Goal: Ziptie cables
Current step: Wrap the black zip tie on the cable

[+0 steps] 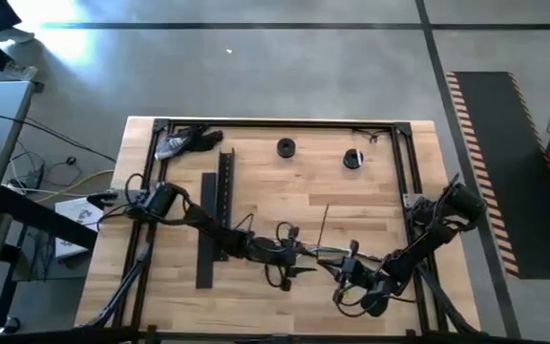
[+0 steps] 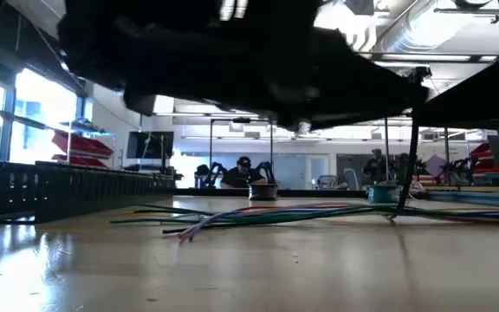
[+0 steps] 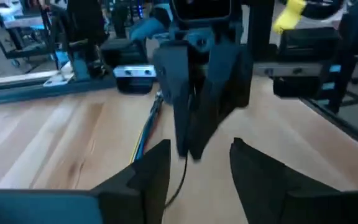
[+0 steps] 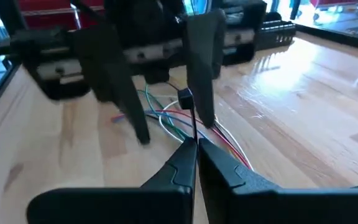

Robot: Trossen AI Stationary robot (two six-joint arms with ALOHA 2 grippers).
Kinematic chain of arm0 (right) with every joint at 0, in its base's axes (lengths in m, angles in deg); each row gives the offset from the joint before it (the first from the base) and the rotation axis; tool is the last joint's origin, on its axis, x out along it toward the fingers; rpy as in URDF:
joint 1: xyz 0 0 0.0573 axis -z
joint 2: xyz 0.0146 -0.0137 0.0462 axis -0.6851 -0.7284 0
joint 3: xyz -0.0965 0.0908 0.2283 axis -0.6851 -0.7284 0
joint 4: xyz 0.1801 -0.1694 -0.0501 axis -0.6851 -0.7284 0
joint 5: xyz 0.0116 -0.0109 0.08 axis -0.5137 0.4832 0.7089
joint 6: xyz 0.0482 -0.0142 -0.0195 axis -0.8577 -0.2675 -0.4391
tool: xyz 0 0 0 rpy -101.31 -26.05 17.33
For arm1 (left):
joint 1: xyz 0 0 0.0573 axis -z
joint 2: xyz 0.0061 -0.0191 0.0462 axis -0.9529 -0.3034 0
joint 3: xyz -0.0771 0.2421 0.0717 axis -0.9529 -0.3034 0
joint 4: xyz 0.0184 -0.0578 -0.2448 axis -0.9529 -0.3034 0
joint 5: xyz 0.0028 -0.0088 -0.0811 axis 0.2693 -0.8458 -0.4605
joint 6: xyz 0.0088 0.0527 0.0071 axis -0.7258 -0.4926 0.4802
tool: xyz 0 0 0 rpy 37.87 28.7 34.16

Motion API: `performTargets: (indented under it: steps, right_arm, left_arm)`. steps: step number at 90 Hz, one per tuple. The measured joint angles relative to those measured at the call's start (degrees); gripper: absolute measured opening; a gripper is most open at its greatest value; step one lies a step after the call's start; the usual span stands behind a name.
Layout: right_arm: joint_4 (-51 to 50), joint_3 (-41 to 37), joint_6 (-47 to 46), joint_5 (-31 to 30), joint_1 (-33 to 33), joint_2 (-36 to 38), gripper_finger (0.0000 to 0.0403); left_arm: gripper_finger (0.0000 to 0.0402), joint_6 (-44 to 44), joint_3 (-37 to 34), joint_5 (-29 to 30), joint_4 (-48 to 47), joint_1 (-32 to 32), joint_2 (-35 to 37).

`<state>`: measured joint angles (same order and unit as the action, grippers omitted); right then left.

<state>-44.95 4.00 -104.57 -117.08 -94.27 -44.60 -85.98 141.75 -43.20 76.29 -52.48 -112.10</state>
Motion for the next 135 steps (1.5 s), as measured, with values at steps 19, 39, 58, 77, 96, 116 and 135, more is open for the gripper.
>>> performTargets:
  steps: [19,39,58,77,96,116,135]
  right_arm:
    - [1.2,0.0,-0.6,-2.4,-1.5,0.1,0.0]
    - [1.5,0.0,-2.3,-2.9,-1.6,0.2,0.0]
    - [1.9,0.0,-2.4,-2.8,-1.6,0.2,0.0]
    - [0.1,0.0,-2.4,3.6,-1.1,1.9,0.0]
    - [-13.1,0.0,-6.3,9.8,-0.7,11.8,0.0001]
    - [-37.4,0.1,-24.7,15.1,0.5,24.0,0.0019]
    - [-41.5,-6.4,-30.6,19.6,8.8,26.2,0.011]
  left_arm:
    - [0.0134,0.0,4.3,1.1,-9.4,0.0,-0.8]
    - [0.0087,0.0,4.5,0.8,-9.8,0.0,-0.8]
    - [0.0013,0.6,4.5,-0.4,-9.3,0.2,-0.8]
    - [0.0001,3.2,4.5,-0.5,-9.6,0.3,-0.8]
    - [0.0,4.7,4.5,-0.2,-10.3,0.2,-0.8]
    - [0.0,5.2,4.4,0.0,-10.4,0.2,-0.8]
    - [0.0,6.2,4.4,-0.3,-10.3,0.2,-0.8]
